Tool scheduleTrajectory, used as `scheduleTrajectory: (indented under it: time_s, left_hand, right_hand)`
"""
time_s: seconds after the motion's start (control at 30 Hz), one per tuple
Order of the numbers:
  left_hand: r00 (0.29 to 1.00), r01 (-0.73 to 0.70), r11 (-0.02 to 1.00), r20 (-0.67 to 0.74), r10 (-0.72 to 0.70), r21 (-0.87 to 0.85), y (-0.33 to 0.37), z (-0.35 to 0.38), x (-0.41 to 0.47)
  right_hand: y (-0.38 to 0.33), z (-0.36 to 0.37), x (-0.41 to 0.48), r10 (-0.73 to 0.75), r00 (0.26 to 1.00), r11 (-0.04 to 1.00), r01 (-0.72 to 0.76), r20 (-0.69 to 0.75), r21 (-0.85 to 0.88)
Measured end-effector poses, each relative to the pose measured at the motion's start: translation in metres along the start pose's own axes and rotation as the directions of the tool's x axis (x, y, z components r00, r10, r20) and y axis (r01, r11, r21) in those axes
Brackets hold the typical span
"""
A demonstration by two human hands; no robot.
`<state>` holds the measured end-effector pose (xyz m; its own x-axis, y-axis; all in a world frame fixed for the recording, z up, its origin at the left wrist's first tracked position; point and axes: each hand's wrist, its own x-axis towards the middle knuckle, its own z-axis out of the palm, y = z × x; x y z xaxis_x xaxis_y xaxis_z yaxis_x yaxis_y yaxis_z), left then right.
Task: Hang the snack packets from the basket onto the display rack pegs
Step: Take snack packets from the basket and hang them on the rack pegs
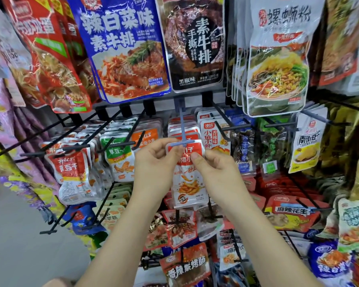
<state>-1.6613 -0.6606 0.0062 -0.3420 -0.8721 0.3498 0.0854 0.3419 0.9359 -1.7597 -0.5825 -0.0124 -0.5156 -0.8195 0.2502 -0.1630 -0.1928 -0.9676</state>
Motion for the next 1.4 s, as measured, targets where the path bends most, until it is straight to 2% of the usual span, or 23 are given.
scheduleTrajectory:
  time_s: [0.07, 0.23, 0.4, 0.53, 0.7, 0.8, 1.0, 1.23, 1.4]
  left_hand:
    - [0.999, 0.037, 0.998, 0.033, -0.035, -0.041, -0.003, -0.003, 0.002]
    - [0.999, 0.033, 0.999, 0.024, -0.034, 0.026, -0.009, 0.000, 0.007]
    - [0.995, -0.075, 0.969, -0.048, 0.089, 0.237, -0.019, 0.002, 0.007]
    - [0.985, -0.110, 0.891, -0.074, 0.158, 0.440, -0.031, 0.005, -0.005]
    - [0.990, -0.135, 0.852, 0.025, 0.142, 0.505, -0.039, 0.012, -0.008]
    - [0.992, -0.113, 0.808, 0.014, 0.129, 0.579, -0.038, 0.016, -0.003]
    - [0.998, -0.065, 0.775, 0.034, 0.056, 0.628, -0.034, 0.022, 0.007]
    - [1.000, 0.007, 0.715, 0.016, -0.026, 0.699, -0.029, 0.020, 0.020]
    - [0.997, -0.079, 0.691, 0.041, 0.071, 0.719, -0.028, 0.008, 0.015]
  right_hand:
    - [0.002, 0.001, 0.003, 0.013, 1.000, 1.000, -0.013, -0.014, -0.006]
    - [0.009, 0.002, 0.011, 0.001, 0.997, 0.989, -0.014, -0.083, -0.150]
    - [0.013, 0.000, 0.008, -0.160, 0.963, 0.894, 0.048, -0.216, -0.446]
    - [0.018, 0.002, 0.006, -0.243, 0.961, 0.783, 0.115, -0.131, -0.612]
    - [0.020, 0.011, 0.012, -0.193, 0.981, 0.795, 0.135, -0.035, -0.591]
    - [0.017, 0.013, 0.016, -0.191, 0.981, 0.808, 0.144, -0.023, -0.572]
    - [0.008, 0.004, 0.042, -0.285, 0.955, 0.677, 0.143, -0.078, -0.722]
    - [0.020, 0.006, 0.052, -0.342, 0.926, 0.684, 0.128, -0.160, -0.718]
    - [0.019, -0.007, 0.044, -0.171, 0.985, 0.740, 0.128, 0.000, -0.660]
